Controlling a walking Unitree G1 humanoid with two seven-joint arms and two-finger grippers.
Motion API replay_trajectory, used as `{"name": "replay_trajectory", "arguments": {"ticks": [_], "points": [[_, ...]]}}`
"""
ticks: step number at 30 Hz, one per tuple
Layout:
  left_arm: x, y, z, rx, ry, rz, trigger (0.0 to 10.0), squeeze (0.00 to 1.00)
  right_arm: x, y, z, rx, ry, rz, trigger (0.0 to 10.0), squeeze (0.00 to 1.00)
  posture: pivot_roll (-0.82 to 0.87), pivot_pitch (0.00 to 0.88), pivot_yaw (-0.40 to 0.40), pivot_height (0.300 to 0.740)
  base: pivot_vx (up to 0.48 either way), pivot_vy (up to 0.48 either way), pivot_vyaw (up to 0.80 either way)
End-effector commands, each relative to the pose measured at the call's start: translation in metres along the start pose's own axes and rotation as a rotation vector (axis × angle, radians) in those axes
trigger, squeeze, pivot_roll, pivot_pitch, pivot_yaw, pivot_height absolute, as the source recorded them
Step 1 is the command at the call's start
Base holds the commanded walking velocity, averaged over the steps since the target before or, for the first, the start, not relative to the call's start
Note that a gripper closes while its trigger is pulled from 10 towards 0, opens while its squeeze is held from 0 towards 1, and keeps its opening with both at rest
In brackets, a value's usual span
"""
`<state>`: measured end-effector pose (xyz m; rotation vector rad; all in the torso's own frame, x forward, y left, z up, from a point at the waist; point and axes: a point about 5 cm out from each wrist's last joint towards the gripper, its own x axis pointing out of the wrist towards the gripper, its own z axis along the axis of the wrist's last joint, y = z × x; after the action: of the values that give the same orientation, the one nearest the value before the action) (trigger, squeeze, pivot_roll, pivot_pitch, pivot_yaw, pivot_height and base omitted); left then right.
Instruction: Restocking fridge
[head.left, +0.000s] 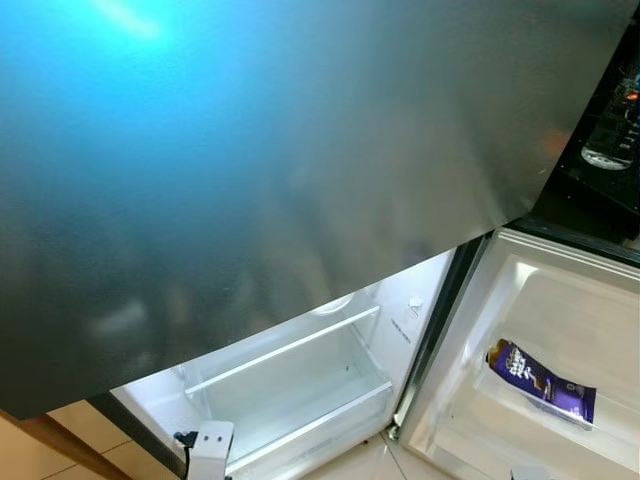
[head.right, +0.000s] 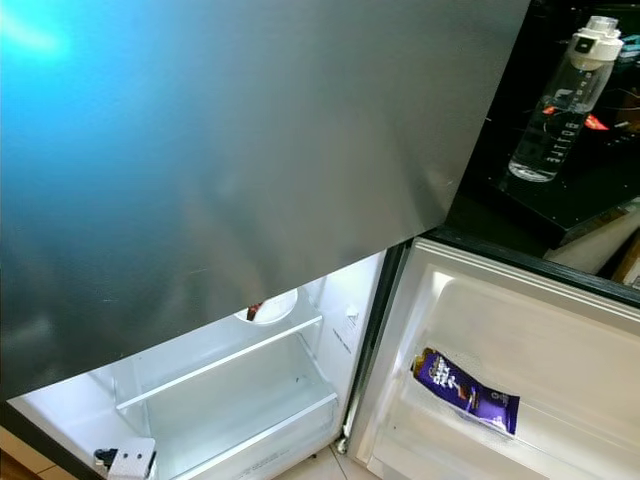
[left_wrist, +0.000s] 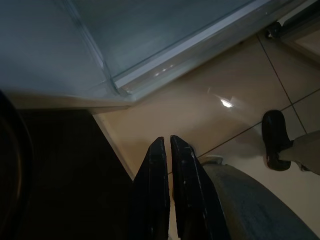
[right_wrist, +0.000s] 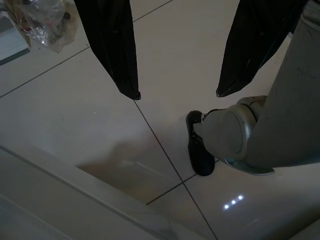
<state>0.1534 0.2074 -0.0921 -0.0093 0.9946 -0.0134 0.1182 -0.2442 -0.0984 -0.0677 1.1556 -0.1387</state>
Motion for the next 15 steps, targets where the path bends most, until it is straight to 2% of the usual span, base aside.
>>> {"name": "replay_trajectory", "arguments": {"ticks": [1,9,15], "points": [[-0.003,0.003,-0.015,-0.039,0.056,0.036,10.0,0.00,0.000,0.001,-0.005,-0.019,0.022,0.006,10.0,0.00,-0.03,0.059,-0.038,0.740,-0.465,0.000,0.00],[-0.001,-0.001,-0.011,-0.003,0.055,0.020,10.0,0.00,0.001,0.006,0.006,-0.021,-0.004,0.015,10.0,0.00,-0.03,0.057,-0.035,0.740,-0.385,0.000,0.00],[-0.002,0.001,-0.011,-0.011,0.055,0.030,10.0,0.00,0.002,0.008,0.006,-0.036,-0.002,0.023,10.0,0.00,-0.02,0.054,-0.032,0.740,-0.364,0.000,0.00]]}}
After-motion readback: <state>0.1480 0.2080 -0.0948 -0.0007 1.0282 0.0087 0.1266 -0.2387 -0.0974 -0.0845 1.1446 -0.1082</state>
